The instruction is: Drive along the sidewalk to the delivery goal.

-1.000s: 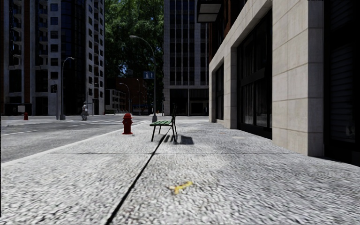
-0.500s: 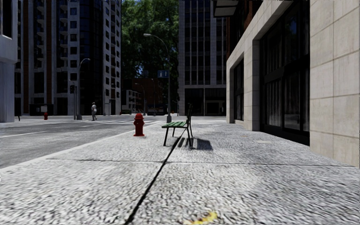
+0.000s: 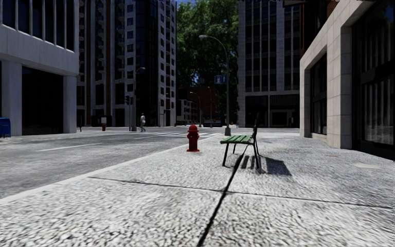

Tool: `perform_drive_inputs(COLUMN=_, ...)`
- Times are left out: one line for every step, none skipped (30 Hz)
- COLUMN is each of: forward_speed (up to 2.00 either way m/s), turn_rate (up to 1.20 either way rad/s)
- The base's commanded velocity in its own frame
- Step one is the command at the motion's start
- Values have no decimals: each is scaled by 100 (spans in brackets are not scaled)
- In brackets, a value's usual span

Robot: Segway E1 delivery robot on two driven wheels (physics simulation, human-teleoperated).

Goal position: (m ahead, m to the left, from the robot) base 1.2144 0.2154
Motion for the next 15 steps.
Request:
perform_drive_inputs(forward_speed=108, turn_rate=65)
perform_drive_inputs(forward_speed=108, turn_rate=65)
perform_drive_inputs(forward_speed=108, turn_rate=65)
perform_drive_inputs(forward_speed=108, turn_rate=65)
perform_drive_inputs(forward_speed=104, turn_rate=65)
perform_drive_inputs(forward_speed=100, turn_rate=65)
perform_drive_inputs(forward_speed=98, turn_rate=65)
perform_drive_inputs(forward_speed=98, turn_rate=65)
perform_drive_inputs(forward_speed=97, turn_rate=65)
perform_drive_inputs(forward_speed=96, turn_rate=65)
perform_drive_inputs(forward_speed=95, turn_rate=65)
perform_drive_inputs(forward_speed=94, turn_rate=64)
perform_drive_inputs(forward_speed=93, turn_rate=63)
perform_drive_inputs(forward_speed=93, turn_rate=63)
perform_drive_inputs(forward_speed=92, turn_rate=63)
